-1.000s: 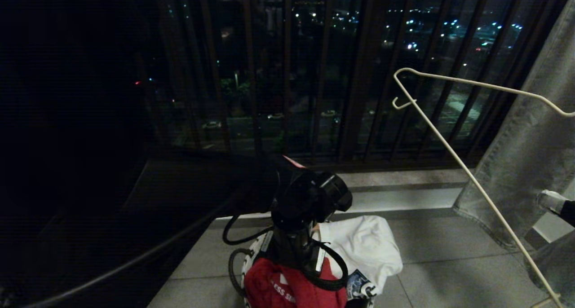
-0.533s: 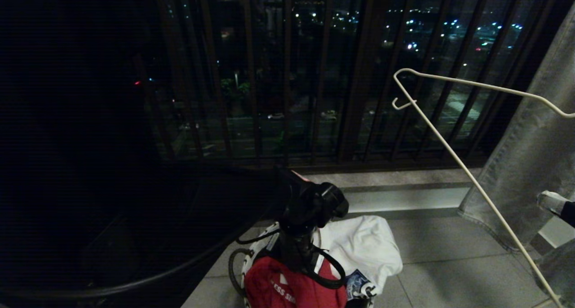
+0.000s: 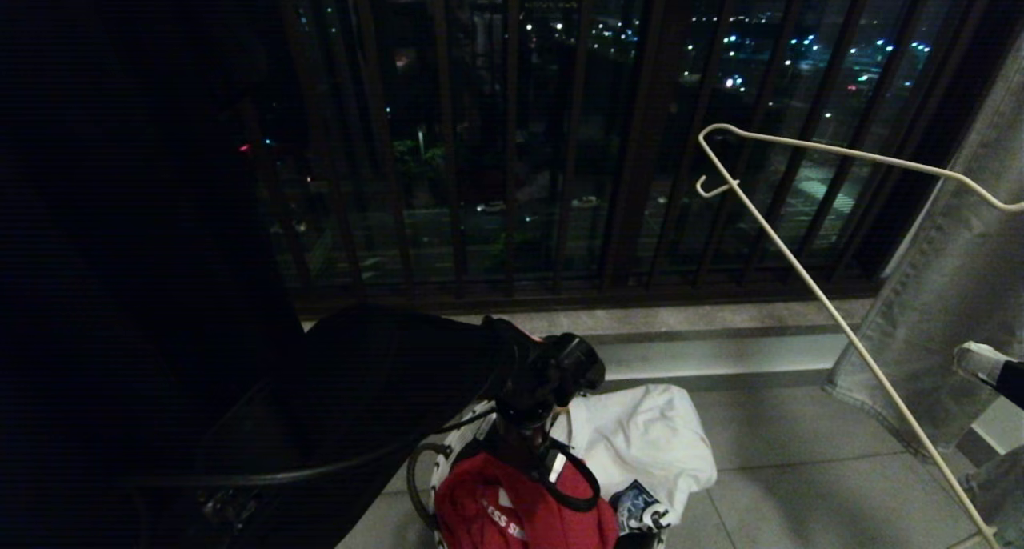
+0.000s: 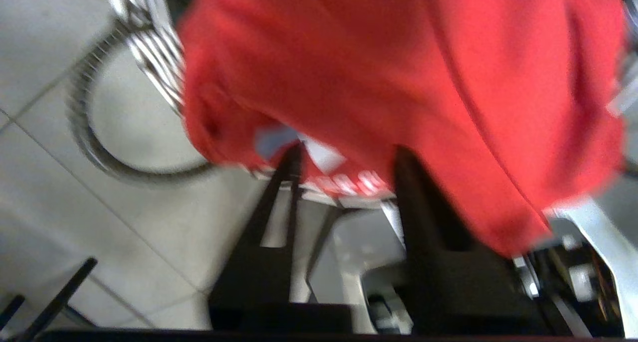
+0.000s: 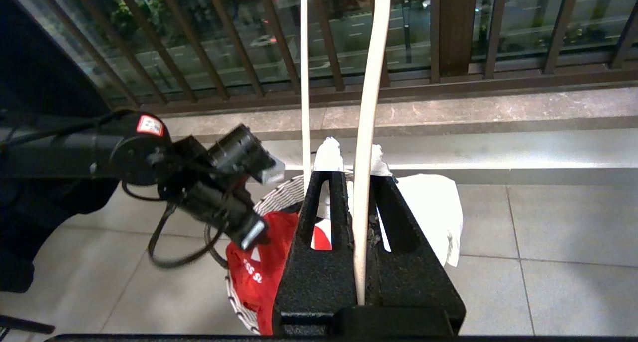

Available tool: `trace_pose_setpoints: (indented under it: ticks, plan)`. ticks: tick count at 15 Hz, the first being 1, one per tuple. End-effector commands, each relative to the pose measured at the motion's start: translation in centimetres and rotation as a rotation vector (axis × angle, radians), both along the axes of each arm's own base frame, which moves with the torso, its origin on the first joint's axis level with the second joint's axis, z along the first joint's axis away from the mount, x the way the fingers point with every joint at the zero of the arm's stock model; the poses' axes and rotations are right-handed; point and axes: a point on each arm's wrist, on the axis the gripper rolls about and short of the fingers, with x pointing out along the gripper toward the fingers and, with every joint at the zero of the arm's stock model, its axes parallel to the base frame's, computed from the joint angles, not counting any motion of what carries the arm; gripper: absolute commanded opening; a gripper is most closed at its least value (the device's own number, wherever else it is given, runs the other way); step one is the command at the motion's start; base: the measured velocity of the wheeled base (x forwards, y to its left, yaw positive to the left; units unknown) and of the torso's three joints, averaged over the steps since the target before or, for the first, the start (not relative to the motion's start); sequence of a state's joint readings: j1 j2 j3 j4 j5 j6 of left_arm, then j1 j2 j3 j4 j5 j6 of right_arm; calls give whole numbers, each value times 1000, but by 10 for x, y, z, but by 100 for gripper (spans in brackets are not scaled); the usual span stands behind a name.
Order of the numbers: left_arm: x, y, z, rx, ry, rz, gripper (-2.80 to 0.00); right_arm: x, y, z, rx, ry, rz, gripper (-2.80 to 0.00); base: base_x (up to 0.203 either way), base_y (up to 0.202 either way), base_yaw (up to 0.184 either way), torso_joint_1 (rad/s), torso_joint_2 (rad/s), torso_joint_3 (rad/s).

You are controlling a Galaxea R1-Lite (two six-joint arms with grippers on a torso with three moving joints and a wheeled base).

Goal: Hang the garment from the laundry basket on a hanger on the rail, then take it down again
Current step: Pick up clothes from the basket

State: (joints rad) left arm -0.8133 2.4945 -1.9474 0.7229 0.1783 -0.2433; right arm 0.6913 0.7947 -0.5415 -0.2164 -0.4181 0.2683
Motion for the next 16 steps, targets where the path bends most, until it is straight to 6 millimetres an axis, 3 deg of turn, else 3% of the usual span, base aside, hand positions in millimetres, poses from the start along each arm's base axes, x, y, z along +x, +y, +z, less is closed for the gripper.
trace_pose_setpoints:
  ticks: [1, 5, 16]
  plan:
    - [8, 7, -8, 17, 10, 11, 0, 0, 0, 0, 3, -1, -2, -280, 0, 0, 0, 0, 0, 0]
    - [24, 14, -23, 15, -7, 20, 0, -1, -1, 2, 8, -9, -2, -280, 0, 0, 0, 0, 0, 0]
    - [24, 12, -42, 27, 36, -5, 0, -4, -3, 6, 23, -30, -3, -280, 0, 0, 0, 0, 0, 0]
